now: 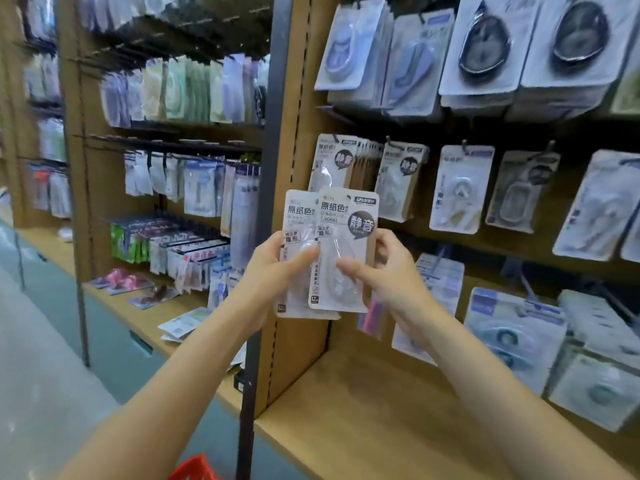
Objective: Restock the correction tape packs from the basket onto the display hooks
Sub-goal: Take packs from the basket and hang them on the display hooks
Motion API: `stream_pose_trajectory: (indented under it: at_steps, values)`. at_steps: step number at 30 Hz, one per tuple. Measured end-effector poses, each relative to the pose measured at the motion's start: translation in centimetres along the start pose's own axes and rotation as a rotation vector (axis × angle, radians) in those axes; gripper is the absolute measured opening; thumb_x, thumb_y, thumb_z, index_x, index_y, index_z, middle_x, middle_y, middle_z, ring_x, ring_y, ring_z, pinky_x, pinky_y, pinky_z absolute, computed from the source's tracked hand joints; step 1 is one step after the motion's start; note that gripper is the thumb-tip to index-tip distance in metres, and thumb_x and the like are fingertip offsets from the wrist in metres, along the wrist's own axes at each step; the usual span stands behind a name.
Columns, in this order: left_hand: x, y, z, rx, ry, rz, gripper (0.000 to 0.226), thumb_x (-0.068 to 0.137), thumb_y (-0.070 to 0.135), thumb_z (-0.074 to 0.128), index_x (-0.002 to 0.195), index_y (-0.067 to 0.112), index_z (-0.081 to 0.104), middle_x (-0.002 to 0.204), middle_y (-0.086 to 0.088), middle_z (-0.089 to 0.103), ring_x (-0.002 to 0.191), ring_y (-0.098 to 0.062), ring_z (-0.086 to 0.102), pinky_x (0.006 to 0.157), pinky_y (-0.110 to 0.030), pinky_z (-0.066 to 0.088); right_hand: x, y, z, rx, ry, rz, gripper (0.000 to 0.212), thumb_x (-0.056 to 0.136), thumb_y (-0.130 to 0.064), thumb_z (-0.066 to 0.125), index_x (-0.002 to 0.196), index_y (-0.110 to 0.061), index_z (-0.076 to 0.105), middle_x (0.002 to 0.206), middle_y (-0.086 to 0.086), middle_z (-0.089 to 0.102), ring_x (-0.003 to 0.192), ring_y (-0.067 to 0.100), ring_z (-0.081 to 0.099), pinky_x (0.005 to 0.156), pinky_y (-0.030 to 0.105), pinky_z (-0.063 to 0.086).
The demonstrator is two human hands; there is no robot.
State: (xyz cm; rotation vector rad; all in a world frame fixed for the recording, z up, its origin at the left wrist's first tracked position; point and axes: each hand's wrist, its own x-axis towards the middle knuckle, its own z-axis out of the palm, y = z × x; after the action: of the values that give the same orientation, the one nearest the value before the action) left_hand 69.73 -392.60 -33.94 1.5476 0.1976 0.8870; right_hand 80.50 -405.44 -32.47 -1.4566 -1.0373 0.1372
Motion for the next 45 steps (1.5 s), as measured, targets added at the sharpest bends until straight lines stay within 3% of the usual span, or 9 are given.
stream_pose_trajectory:
  at_steps: [4, 7, 11, 18, 25, 29, 35, 39, 45]
  values:
    - [1.6, 0.9, 1.2, -0.049, -0.024, 0.008, 0.022, 0.093, 0.019, 0.054, 0.115, 0.018, 0.057, 0.11, -0.001, 0.069, 0.1, -0.019, 0.067, 0.089, -0.044, 0.053, 1.5, -1.0, -2.3, -0.033, 0.094, -0.022, 0.057, 0.08, -0.019, 0.073, 0.127, -0.024, 0.042, 0.115, -0.002, 0.066, 0.101, 0.013, 0.064, 0.089, 0.04, 0.053]
    - [3.0, 1.2, 0.9, -0.07, 0.147, 0.013, 0.023, 0.093, 0.016, 0.055, 0.115, 0.012, 0.054, 0.114, -0.007, 0.066, 0.101, -0.022, 0.065, 0.088, -0.043, 0.053, 3.4, -1.0, -3.7, -0.123, 0.162, -0.06, 0.08, 0.081, -0.016, 0.072, 0.142, -0.033, 0.022, 0.132, -0.002, 0.055, 0.12, 0.017, 0.054, 0.1, 0.047, 0.045]
    - [4.2, 1.3, -0.6, -0.082, 0.32, 0.046, 0.03, 0.093, 0.015, 0.055, 0.12, 0.018, 0.042, 0.118, -0.007, 0.06, 0.103, -0.024, 0.062, 0.078, -0.035, 0.053, 6.2, -0.9, -3.8, -0.297, 0.093, -0.076, 0.091, 0.085, -0.008, 0.065, 0.148, -0.037, 0.005, 0.145, -0.01, 0.035, 0.13, 0.012, 0.038, 0.108, 0.039, 0.036]
    - [5.9, 0.7, -3.2, -0.019, 0.312, 0.105, 0.037, 0.094, 0.014, 0.053, 0.122, 0.032, 0.04, 0.122, -0.007, 0.06, 0.106, -0.022, 0.061, 0.077, -0.032, 0.052, 12.4, -2.6, -0.8, -0.408, 0.049, -0.181, 0.072, 0.089, -0.002, 0.057, 0.147, -0.024, 0.021, 0.154, -0.002, 0.025, 0.141, 0.015, 0.024, 0.108, 0.024, 0.022]
    - [6.8, 0.5, -3.8, -0.017, 0.294, 0.103, 0.035, 0.093, 0.012, 0.053, 0.117, 0.034, 0.039, 0.123, -0.001, 0.059, 0.109, -0.018, 0.059, 0.088, -0.036, 0.051, 16.8, -1.7, 1.9, -0.404, 0.073, -0.133, 0.074, 0.089, -0.007, 0.059, 0.149, -0.021, 0.019, 0.154, 0.004, 0.026, 0.141, 0.02, 0.025, 0.113, 0.034, 0.025]
    - [7.0, 0.2, -4.1, -0.012, 0.283, 0.108, 0.041, 0.093, 0.013, 0.053, 0.129, 0.029, 0.04, 0.123, -0.001, 0.06, 0.108, -0.015, 0.059, 0.078, -0.025, 0.05, 16.8, -0.9, 2.6, -0.38, 0.1, -0.155, 0.073, 0.089, -0.009, 0.059, 0.149, -0.02, 0.019, 0.153, 0.004, 0.027, 0.141, 0.02, 0.026, 0.115, 0.036, 0.024]
    - [7.3, -0.3, -4.7, -0.002, 0.288, 0.107, 0.045, 0.093, 0.015, 0.054, 0.133, 0.028, 0.038, 0.125, -0.004, 0.059, 0.11, -0.018, 0.059, 0.09, -0.036, 0.05, 17.0, -1.0, 2.6, -0.335, 0.133, -0.236, 0.07, 0.089, -0.006, 0.058, 0.148, -0.019, 0.022, 0.152, 0.003, 0.029, 0.139, 0.018, 0.028, 0.116, 0.036, 0.023]
    - [7.4, -0.4, -4.5, -0.005, 0.265, 0.113, 0.042, 0.093, 0.015, 0.053, 0.129, 0.031, 0.038, 0.125, -0.002, 0.06, 0.109, -0.016, 0.06, 0.087, -0.033, 0.05, 17.5, -0.9, 2.4, -0.329, 0.122, -0.186, 0.073, 0.09, -0.008, 0.058, 0.149, -0.024, 0.019, 0.15, 0.004, 0.032, 0.137, 0.02, 0.032, 0.114, 0.041, 0.028]
    - [7.7, -0.5, -4.3, -0.005, 0.247, 0.122, 0.038, 0.093, 0.014, 0.053, 0.118, 0.037, 0.036, 0.12, -0.002, 0.062, 0.103, -0.015, 0.062, 0.079, -0.029, 0.052, 15.3, -0.7, 1.3, -0.222, 0.179, -0.284, 0.069, 0.089, -0.003, 0.058, 0.146, -0.025, 0.026, 0.15, -0.004, 0.031, 0.138, 0.012, 0.028, 0.114, 0.032, 0.025]
